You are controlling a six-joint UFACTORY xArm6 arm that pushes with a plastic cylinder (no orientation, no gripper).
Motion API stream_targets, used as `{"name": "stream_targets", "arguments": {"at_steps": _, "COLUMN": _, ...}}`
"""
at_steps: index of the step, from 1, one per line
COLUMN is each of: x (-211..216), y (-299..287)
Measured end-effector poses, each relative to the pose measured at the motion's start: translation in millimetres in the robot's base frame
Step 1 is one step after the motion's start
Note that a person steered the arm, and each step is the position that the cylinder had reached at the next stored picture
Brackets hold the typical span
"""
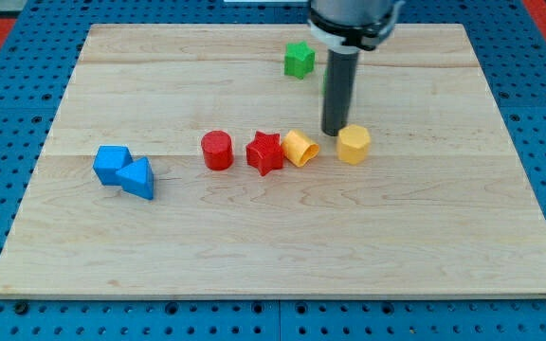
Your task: Move the yellow heart left to the yellow hexagon
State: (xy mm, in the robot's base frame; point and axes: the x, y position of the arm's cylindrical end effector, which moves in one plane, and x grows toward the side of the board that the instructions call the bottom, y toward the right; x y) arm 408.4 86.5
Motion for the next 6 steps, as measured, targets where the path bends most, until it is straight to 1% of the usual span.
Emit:
{"name": "stream_targets", "arguments": {"at_steps": 1, "x": 9.3, "y": 21.4}}
{"name": "stream_targets", "arguments": {"at_steps": 2, "x": -4.8, "y": -0.8}}
{"name": "stream_targets", "arguments": {"at_steps": 4, "x": -22.0, "y": -94.3}}
{"name": "stream_targets", "arguments": {"at_steps": 5, "x": -9.7, "y": -98.5}}
{"name": "stream_targets", "arguments": {"at_steps": 6, "x": 0.4, "y": -78.2}}
